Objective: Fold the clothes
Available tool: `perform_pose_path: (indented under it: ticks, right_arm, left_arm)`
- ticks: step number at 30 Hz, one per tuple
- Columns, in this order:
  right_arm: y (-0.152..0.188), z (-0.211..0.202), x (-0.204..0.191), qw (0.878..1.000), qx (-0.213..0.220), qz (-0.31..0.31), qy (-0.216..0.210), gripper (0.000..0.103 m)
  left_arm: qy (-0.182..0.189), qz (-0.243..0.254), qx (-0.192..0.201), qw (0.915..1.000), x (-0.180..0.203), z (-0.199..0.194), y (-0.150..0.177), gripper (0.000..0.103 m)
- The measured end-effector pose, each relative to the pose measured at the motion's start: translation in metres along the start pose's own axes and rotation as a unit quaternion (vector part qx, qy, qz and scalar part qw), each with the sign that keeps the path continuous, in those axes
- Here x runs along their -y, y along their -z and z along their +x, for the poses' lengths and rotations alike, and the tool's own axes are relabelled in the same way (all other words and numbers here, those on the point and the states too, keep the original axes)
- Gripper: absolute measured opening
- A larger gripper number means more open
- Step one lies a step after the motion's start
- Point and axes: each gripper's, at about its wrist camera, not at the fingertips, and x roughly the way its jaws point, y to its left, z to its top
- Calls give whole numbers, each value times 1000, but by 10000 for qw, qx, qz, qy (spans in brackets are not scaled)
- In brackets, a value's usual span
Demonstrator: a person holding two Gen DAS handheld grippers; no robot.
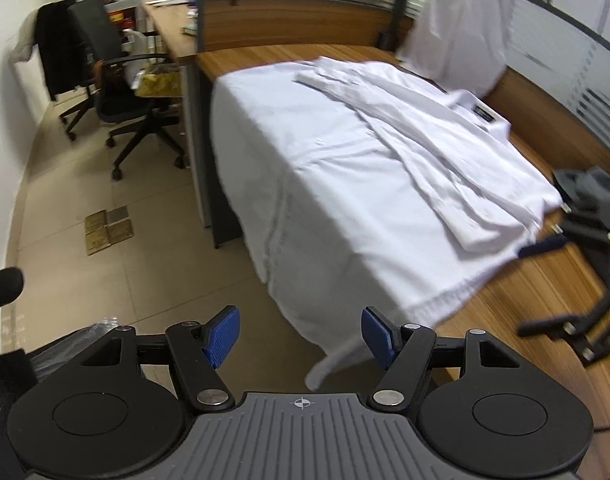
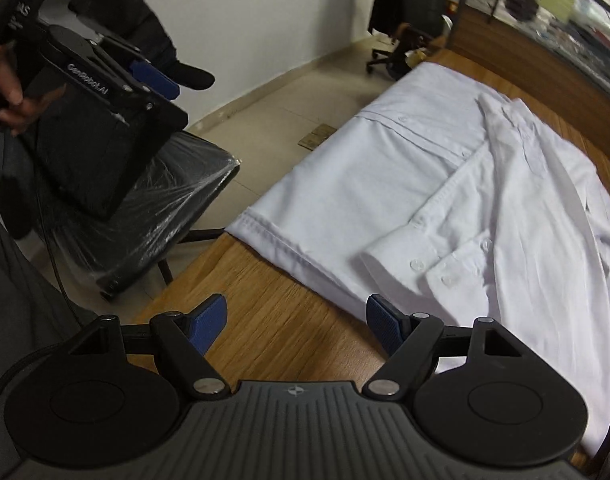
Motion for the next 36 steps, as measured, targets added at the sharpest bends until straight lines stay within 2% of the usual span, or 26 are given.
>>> perform_pose_path:
  ticks: [6,8,12,13,17,24,26,30,31,33,34,36]
  right_arm:
    - [-15,19,1,9980,46,-618,-102,73]
    - [-20,26,2,9959,12,-883,-173,66]
    - [-25,34,8,9926,-211,-1137,-377,40]
    - [-25,35,9,9919,-251,-1174,-417,38]
    - [-26,33,17,9916,-294,-1173,-458,38]
    - [-16,6,32,9988,-277,-387,-142,39]
    - [-6,-9,40,9994,-311,-83,110,42]
    - [19,-35,58,9949,-482,452,766,58]
    - [26,-38,62,9922,-574,553,960,60]
    - [40,-44,72,9852,-758,751,1345,62]
    - [46,-45,77,9815,-871,800,1508,63]
    - [55,-43,87,9749,-1037,825,1790,64]
  left_arm:
    - [205,708,-110,9972,28,7,3,70]
    - [208,922,-162,9954,32,14,5,70]
    - [191,1130,-356,9928,35,34,12,69]
    - [198,1174,-398,9921,36,39,14,68]
    - [246,1420,-595,9878,39,65,24,61]
    - [309,1981,-736,9769,46,121,44,50]
    - [284,2062,-746,9753,45,135,48,45]
    - [256,2080,-725,9751,41,156,52,42]
    - [257,2082,-699,9753,40,159,53,37]
    - [276,2074,-662,9756,39,164,53,20]
    - [273,2073,-669,9756,38,164,52,4]
    - [164,1987,-614,9780,35,158,50,3]
